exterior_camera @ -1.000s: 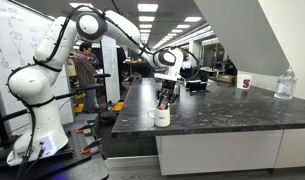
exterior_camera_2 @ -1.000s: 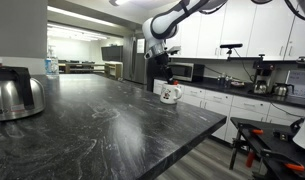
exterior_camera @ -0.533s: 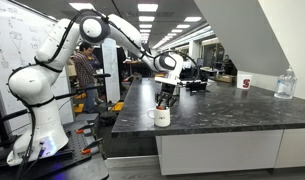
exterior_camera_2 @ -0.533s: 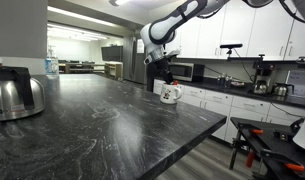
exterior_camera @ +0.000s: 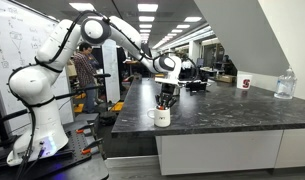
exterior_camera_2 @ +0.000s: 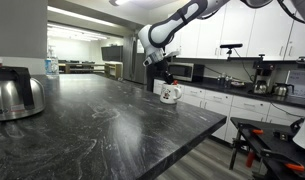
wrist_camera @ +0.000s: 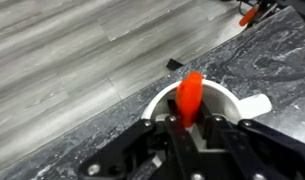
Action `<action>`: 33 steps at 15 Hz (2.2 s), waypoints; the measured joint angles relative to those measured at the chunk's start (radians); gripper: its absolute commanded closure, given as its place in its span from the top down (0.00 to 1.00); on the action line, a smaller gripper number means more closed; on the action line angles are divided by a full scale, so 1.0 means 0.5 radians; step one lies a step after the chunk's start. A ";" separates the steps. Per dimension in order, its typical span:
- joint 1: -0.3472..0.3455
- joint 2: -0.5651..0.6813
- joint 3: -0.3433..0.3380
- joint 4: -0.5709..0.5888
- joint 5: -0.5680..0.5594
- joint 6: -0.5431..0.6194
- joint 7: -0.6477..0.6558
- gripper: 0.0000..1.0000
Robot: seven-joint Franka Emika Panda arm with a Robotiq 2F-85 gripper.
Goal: Remove the marker from the mug and put it on the table
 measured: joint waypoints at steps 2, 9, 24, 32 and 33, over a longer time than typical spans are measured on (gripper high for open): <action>0.004 0.000 0.003 0.000 -0.010 0.000 0.000 0.06; 0.009 -0.048 0.048 0.024 -0.012 0.002 0.000 0.06; 0.350 -0.820 0.174 -0.249 -0.147 -0.241 0.445 0.06; 0.343 -0.833 0.200 -0.855 0.489 0.839 0.579 0.06; 0.344 -0.815 0.206 -0.904 0.531 0.928 0.562 0.06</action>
